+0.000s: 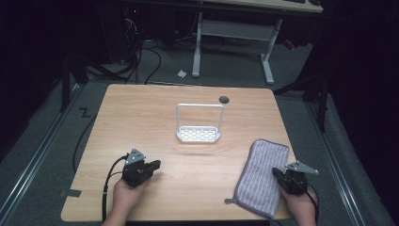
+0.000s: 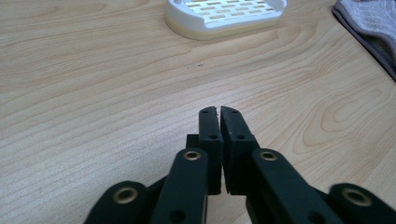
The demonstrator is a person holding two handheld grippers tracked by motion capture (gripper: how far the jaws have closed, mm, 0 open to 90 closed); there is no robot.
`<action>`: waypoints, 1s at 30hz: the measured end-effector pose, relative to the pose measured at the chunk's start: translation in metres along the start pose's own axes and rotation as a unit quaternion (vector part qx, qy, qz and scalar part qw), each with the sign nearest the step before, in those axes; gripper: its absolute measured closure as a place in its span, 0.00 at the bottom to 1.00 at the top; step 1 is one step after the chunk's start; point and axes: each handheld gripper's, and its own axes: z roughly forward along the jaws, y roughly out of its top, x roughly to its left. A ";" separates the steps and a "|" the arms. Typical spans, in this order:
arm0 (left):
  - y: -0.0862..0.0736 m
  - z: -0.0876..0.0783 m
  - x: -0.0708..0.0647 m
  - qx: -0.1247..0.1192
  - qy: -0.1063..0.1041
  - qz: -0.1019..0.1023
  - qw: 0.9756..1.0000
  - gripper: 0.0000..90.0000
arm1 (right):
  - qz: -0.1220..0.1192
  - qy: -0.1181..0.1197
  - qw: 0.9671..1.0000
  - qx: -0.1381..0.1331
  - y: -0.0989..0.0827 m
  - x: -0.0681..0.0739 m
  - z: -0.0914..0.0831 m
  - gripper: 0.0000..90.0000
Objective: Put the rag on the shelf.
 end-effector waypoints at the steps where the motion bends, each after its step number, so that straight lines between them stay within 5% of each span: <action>1: 0.000 0.000 0.000 0.000 0.000 0.000 1.000 1.00 | 0.000 0.000 1.000 0.000 0.000 0.000 0.000 1.00; 8: 0.001 0.006 -0.017 0.010 -0.024 0.022 0.999 0.96 | -0.042 0.057 0.997 0.000 0.001 0.033 0.004 1.00; 19: 0.001 0.025 -0.053 0.023 -0.052 0.057 0.997 0.95 | -0.095 0.133 0.987 0.001 0.007 0.092 0.012 1.00; 24: 0.001 0.033 -0.067 0.025 -0.066 0.064 0.995 0.89 | -0.128 0.162 0.978 -0.002 0.011 0.124 0.017 1.00; 25: 0.001 0.035 -0.070 0.024 -0.071 0.065 0.995 0.86 | -0.142 0.176 0.974 -0.004 0.012 0.139 0.020 1.00; 30: 0.010 0.051 -0.090 0.016 -0.072 0.091 0.993 0.75 | -0.163 0.198 0.966 -0.009 0.016 0.163 0.023 0.97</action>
